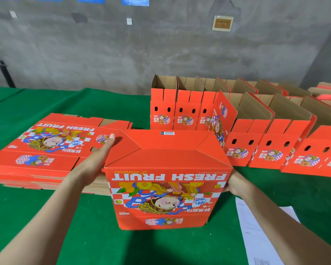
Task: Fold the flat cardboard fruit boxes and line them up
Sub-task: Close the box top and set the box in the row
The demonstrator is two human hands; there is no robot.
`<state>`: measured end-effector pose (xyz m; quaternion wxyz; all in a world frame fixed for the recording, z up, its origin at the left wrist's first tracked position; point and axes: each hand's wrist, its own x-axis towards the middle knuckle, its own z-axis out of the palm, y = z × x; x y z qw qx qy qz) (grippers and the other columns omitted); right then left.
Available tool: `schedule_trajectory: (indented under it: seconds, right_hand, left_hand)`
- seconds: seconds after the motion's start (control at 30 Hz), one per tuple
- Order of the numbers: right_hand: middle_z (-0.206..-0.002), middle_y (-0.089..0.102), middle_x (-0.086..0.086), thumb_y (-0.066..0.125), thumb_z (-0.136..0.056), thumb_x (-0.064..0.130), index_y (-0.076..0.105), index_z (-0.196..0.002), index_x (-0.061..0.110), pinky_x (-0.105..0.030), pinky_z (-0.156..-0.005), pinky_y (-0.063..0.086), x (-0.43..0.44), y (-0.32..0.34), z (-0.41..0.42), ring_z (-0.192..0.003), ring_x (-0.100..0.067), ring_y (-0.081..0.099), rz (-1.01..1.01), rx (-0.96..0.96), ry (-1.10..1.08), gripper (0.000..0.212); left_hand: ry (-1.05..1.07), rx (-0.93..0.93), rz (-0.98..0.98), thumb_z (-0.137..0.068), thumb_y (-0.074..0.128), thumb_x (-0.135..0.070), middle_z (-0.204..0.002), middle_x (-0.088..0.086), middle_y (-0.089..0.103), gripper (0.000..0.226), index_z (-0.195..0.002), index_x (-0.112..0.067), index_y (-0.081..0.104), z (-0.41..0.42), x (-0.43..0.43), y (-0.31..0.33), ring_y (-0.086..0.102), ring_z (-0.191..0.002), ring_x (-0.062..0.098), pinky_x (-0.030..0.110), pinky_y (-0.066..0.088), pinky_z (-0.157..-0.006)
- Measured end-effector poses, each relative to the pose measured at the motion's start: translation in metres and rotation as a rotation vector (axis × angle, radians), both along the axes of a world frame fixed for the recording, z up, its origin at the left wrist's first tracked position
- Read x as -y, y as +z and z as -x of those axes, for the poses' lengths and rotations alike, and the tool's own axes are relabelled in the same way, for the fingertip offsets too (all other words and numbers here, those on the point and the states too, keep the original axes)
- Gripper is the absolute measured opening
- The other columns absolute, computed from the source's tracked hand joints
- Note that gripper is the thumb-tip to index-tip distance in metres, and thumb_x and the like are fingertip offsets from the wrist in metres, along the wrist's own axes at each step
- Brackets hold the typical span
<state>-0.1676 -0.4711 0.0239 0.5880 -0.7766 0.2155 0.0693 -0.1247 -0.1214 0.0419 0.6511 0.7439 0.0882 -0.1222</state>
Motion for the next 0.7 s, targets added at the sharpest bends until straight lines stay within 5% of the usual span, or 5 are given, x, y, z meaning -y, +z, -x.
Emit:
schedule_trajectory:
  seconds: [0.1,0.23,0.4,0.53,0.7]
  right_hand:
    - [-0.041,0.058,0.004,0.034,-0.103,0.022,0.050,-0.067,0.009,-0.033,-0.049,0.049,0.002,0.004,0.005,-0.054,-0.019,0.059,0.090,-0.003,0.068,0.041]
    - [-0.057,0.058,-0.003,0.028,-0.103,0.010,0.046,-0.080,0.020,-0.018,-0.037,0.048,0.017,0.027,0.006,-0.040,-0.006,0.058,0.108,0.126,0.108,0.031]
    - [-0.082,0.061,-0.003,0.036,-0.099,0.045,0.055,-0.087,0.015,-0.035,-0.088,0.044,0.026,0.041,-0.006,-0.078,-0.020,0.056,0.078,0.125,0.200,0.037]
    - [-0.103,0.062,-0.014,0.036,-0.090,0.067,0.058,-0.109,0.018,-0.042,-0.088,0.042,0.032,0.048,-0.015,-0.094,-0.028,0.057,0.041,0.155,0.243,0.057]
    - [-0.113,0.066,-0.014,0.069,-0.078,0.038,0.045,-0.128,0.051,-0.040,-0.069,0.054,0.050,0.047,-0.017,-0.088,-0.028,0.066,-0.178,0.300,0.435,0.056]
  left_hand:
    - [-0.076,0.059,0.078,-0.065,0.054,-0.071,-0.105,0.000,0.072,0.064,-0.115,-0.034,0.066,0.000,0.004,0.011,0.071,-0.085,0.016,0.032,0.054,-0.073]
    - [-0.073,0.208,0.163,-0.071,0.046,-0.069,-0.091,-0.021,0.071,0.048,-0.098,-0.036,0.067,-0.006,0.004,0.024,0.067,-0.084,0.000,0.020,0.053,-0.067]
    - [-0.098,0.154,0.259,-0.069,0.043,-0.080,-0.104,0.010,0.062,0.070,-0.105,-0.027,0.072,-0.008,0.009,0.022,0.054,-0.101,0.024,0.037,0.040,-0.089]
    - [0.058,0.211,0.370,-0.095,0.049,-0.031,-0.070,0.000,0.056,0.025,-0.072,-0.023,0.057,-0.012,0.018,0.011,0.056,-0.060,0.010,0.028,0.040,-0.062]
    - [0.119,0.314,0.381,-0.089,0.042,0.005,-0.059,-0.006,0.062,0.028,-0.079,-0.019,0.053,-0.017,0.015,0.005,0.057,-0.049,0.004,0.012,0.044,-0.046]
